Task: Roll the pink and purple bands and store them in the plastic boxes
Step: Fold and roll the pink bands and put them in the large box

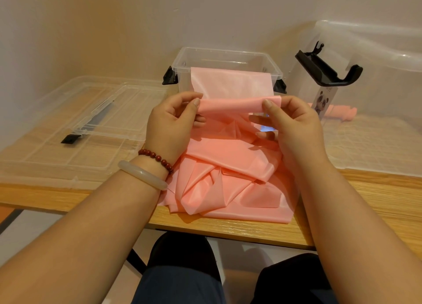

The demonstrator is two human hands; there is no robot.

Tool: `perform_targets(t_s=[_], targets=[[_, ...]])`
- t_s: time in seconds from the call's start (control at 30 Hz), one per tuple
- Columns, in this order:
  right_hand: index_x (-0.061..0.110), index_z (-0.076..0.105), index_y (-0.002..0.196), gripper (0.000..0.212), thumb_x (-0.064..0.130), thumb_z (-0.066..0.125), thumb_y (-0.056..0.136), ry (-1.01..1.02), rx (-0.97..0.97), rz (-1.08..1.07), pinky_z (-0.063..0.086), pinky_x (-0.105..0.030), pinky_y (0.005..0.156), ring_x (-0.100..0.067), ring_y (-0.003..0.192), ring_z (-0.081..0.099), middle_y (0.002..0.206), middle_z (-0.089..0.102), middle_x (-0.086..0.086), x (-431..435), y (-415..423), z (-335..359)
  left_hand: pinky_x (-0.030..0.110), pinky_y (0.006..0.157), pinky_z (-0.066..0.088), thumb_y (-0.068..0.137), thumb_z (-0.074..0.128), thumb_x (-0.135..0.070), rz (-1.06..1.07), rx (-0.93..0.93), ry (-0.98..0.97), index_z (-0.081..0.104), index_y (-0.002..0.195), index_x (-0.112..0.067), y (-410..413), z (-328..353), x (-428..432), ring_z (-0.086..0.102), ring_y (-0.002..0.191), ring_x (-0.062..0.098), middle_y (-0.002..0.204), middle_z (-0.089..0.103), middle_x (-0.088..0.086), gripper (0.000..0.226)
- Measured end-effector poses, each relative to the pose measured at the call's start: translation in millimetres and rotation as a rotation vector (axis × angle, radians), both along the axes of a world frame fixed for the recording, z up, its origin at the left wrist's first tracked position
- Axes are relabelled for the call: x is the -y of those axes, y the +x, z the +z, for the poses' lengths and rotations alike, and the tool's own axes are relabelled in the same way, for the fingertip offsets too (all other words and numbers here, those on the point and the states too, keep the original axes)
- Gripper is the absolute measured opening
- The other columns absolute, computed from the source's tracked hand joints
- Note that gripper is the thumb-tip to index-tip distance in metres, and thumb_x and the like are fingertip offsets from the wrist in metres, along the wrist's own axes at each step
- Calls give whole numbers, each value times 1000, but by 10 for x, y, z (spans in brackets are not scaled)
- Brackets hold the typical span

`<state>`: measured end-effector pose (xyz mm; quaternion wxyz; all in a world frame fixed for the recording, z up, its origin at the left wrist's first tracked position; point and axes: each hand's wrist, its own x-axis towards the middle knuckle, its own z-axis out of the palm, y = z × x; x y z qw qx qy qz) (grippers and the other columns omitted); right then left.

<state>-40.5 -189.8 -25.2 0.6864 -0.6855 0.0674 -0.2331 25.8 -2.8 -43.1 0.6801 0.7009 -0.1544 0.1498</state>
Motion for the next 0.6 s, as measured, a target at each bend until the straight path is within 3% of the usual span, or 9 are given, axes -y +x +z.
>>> perform_targets(t_s=[0.17, 0.23, 0.4, 0.53, 0.6], targets=[[11, 59, 100, 9, 16, 63, 95, 50, -5, 4, 58, -60, 62, -32, 76, 73, 84, 74, -13, 0, 17, -9, 25, 78, 57, 87, 63, 1, -65, -6, -1, 64, 105, -10, -33, 15, 14, 69, 81, 13, 98, 68, 12, 20], [14, 56, 105, 13, 12, 63, 94, 70, 18, -6, 57, -63, 65, -31, 81, 74, 87, 73, -11, -2, 24, 0, 28, 83, 56, 80, 65, -5, -74, -11, 31, 65, 102, -14, -37, 11, 21, 69, 90, 19, 104, 68, 14, 24], [17, 64, 107, 14, 11, 63, 94, 27, 42, -13, 58, -61, 66, -27, 79, 73, 86, 72, -6, 5, 15, 10, 19, 72, 53, 87, 62, 1, -66, -37, 12, 68, 95, -15, -46, 10, 12, 69, 77, 8, 94, 70, 9, 18], [13, 65, 115, 25, 9, 67, 90, 41, -2, 44, 62, -49, 65, -25, 89, 73, 103, 71, -14, 3, -5, 14, 22, 69, 55, 87, 63, 0, -34, -55, -18, 68, 90, -17, -20, 15, -3, 68, 73, 10, 95, 69, 17, 18], [12, 65, 113, 24, 7, 68, 90, 45, -18, 47, 61, -49, 63, -28, 87, 73, 98, 72, -13, 7, -3, 13, 21, 67, 55, 88, 63, -1, -39, -56, -24, 68, 93, -15, -15, 14, -6, 68, 73, 11, 94, 69, 16, 16]])
